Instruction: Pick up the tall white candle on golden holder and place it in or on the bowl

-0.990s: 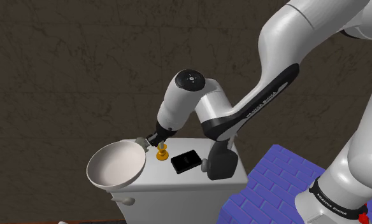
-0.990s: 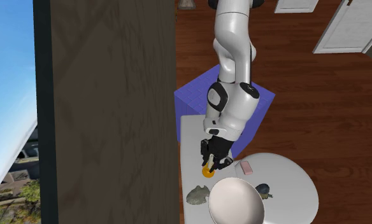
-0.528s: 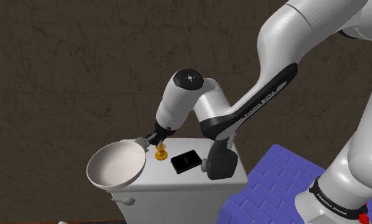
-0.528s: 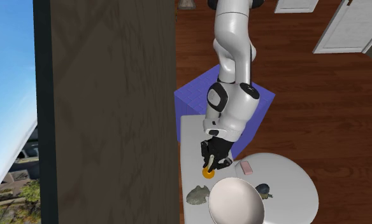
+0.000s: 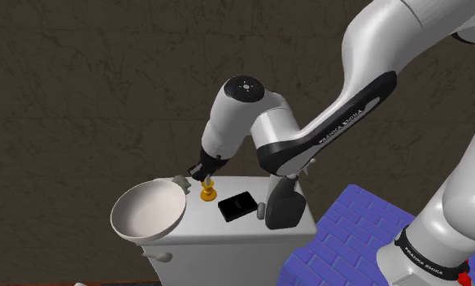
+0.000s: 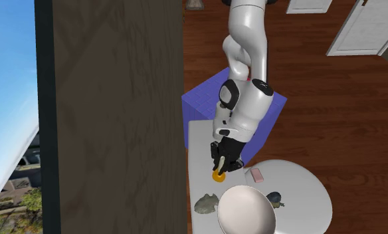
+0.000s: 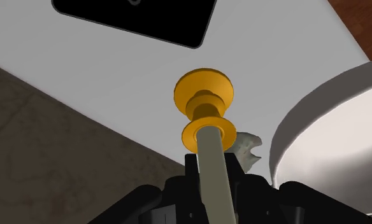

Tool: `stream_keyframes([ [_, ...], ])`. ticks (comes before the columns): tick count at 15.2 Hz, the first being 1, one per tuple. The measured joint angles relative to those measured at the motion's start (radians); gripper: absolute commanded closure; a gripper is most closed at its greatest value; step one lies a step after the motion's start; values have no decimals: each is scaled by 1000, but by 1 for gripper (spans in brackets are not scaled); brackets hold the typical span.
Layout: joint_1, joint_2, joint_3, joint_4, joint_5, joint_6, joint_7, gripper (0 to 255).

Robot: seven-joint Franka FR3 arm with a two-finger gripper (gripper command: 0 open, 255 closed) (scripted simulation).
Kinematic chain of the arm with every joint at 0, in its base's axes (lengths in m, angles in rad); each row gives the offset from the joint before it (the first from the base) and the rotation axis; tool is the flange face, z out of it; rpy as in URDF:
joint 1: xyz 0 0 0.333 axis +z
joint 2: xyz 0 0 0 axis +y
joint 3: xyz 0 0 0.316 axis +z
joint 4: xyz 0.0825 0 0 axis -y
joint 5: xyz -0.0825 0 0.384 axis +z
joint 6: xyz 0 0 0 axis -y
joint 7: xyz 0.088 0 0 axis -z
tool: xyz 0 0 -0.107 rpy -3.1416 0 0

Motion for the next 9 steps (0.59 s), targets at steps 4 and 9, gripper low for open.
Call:
stream_keyframes([
  [4, -18, -48, 24, 1, 92, -25, -76, 255],
  [9, -29, -105, 43, 13, 198, -65, -161, 255],
])
